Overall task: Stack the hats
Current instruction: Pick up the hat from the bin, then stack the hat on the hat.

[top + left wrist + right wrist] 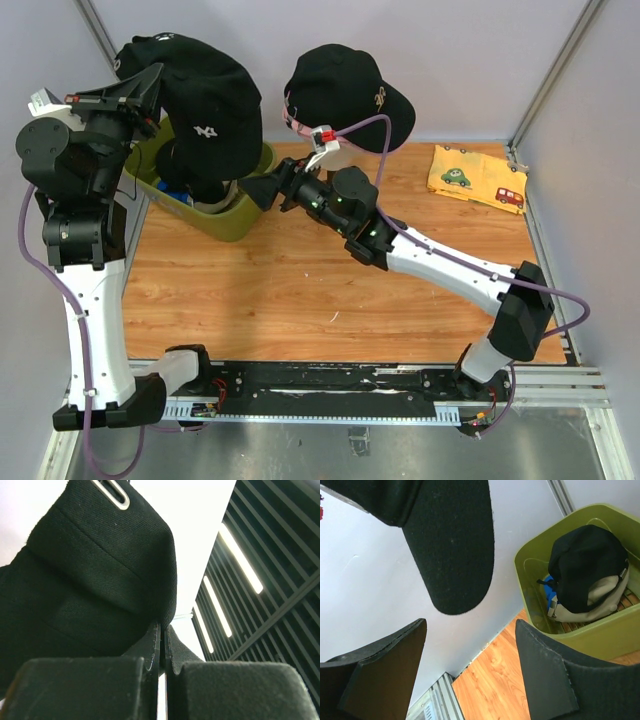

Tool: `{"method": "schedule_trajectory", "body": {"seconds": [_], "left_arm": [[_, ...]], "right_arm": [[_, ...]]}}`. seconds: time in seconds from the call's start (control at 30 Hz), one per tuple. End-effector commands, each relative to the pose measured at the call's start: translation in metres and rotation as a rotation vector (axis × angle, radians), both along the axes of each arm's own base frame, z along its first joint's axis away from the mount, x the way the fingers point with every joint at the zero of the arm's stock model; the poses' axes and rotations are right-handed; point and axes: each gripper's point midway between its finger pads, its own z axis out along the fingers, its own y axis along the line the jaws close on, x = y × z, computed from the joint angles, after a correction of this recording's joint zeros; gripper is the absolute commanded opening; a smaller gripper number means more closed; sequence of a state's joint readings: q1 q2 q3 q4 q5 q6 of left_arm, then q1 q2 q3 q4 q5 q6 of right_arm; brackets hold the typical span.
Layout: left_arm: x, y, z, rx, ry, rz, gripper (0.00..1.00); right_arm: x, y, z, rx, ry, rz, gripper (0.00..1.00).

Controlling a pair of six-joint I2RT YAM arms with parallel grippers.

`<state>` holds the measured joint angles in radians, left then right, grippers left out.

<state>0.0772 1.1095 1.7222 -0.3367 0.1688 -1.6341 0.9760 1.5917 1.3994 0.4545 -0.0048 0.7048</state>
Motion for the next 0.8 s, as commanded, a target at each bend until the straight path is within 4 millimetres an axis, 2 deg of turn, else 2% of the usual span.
{"method": "schedule_trajectory", "body": {"seconds": [0.0, 0.3, 0.43, 0.63, 0.77], "left_arm": [[-0.025, -0.009, 0.031, -0.016, -0.105, -0.057, 0.01], [-0.026, -0.015, 0.033, -0.025, -0.104, -0.1, 0.0], [-0.027, -0.016, 0.033, -0.03, -0.105, -0.113, 0.01], [-0.022, -0.017, 0.028, -0.046, -0.099, -0.126, 0.0], [-0.02, -0.016, 0.025, -0.058, -0.1, -0.123, 0.0]], "right_arm": [[0.003, 0.001, 0.041, 0.118, -0.058, 0.012, 0.73], [0.007, 0.018, 0.052, 0.18, -0.071, 0.033, 0.73], [0.009, 0.024, 0.055, 0.221, -0.069, 0.046, 0.7], [0.008, 0.022, 0.06, 0.286, -0.067, 0.056, 0.58], [0.007, 0.015, 0.065, 0.306, -0.07, 0.056, 0.44]]}}
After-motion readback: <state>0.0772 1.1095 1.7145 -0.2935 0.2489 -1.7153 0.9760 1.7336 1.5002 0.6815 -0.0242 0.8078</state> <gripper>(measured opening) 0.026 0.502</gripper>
